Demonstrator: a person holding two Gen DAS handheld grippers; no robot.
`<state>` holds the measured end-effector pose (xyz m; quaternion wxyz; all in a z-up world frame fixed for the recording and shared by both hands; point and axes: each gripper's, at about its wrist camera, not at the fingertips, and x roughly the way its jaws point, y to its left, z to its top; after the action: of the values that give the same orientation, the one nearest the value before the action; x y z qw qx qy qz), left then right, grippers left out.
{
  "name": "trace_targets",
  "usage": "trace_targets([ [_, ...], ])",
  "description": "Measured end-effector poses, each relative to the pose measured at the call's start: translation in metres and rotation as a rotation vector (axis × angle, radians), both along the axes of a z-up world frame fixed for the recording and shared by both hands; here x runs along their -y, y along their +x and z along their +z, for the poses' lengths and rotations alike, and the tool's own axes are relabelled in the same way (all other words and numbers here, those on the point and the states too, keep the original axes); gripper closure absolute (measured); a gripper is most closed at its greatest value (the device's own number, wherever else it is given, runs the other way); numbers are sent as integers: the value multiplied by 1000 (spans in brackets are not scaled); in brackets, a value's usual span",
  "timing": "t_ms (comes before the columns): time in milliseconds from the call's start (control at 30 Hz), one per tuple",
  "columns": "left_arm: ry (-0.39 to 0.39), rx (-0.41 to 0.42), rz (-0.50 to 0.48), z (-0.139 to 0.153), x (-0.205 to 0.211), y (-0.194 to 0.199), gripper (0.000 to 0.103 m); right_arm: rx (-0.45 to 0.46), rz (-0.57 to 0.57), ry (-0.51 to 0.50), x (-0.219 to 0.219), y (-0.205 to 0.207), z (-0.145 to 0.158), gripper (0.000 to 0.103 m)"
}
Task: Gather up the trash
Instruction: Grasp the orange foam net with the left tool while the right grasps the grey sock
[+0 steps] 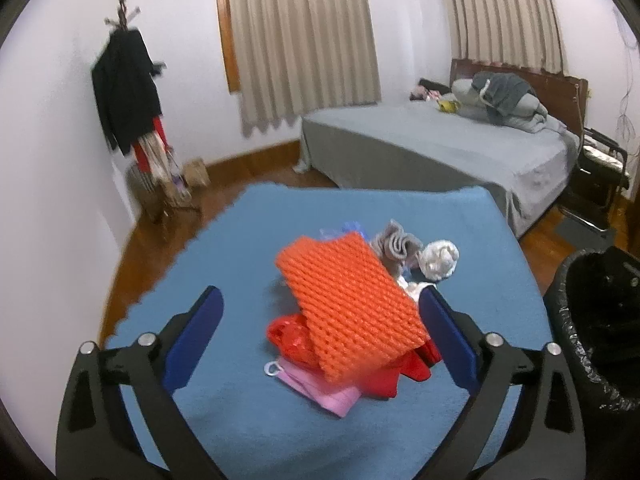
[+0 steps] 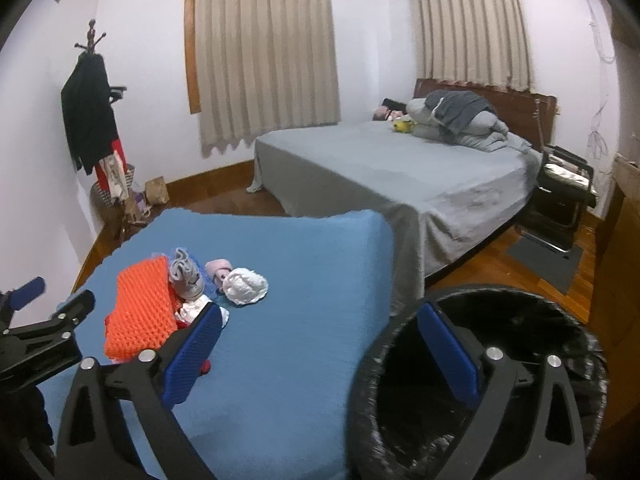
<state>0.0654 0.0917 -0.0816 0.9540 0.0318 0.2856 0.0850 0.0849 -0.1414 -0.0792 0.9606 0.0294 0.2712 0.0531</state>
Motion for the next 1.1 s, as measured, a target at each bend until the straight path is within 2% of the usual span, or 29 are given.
trace_targets([
  [133, -48, -38, -5, -16, -11, 23, 20, -30, 29, 8, -10, 19, -10, 15],
  [233, -87, -73, -15, -29, -20, 39, 20, -44, 42, -1, -16, 27, -15, 16],
  [467, -109, -146, -55, -55, -19, 59, 20, -79, 67, -18, -27, 38, -27, 17],
  [533, -118, -155, -64, -59, -17, 65, 31, -84, 77, -24, -31, 39, -31, 18],
  [667, -123, -152, -78, -61, -14, 62, 63, -97, 97, -25, -37, 43, -37, 21],
  [733, -138, -136, -86, -57, -16, 59, 73, -101, 106, -22, -39, 43, -38, 22],
  [900, -142, -86, -88, -44, -16, 48, 85, -108, 129, -15, -43, 43, -38, 26],
  [1100, -158, -31, -68, -21, -30, 32, 87, -97, 136, -3, -46, 46, -37, 28],
])
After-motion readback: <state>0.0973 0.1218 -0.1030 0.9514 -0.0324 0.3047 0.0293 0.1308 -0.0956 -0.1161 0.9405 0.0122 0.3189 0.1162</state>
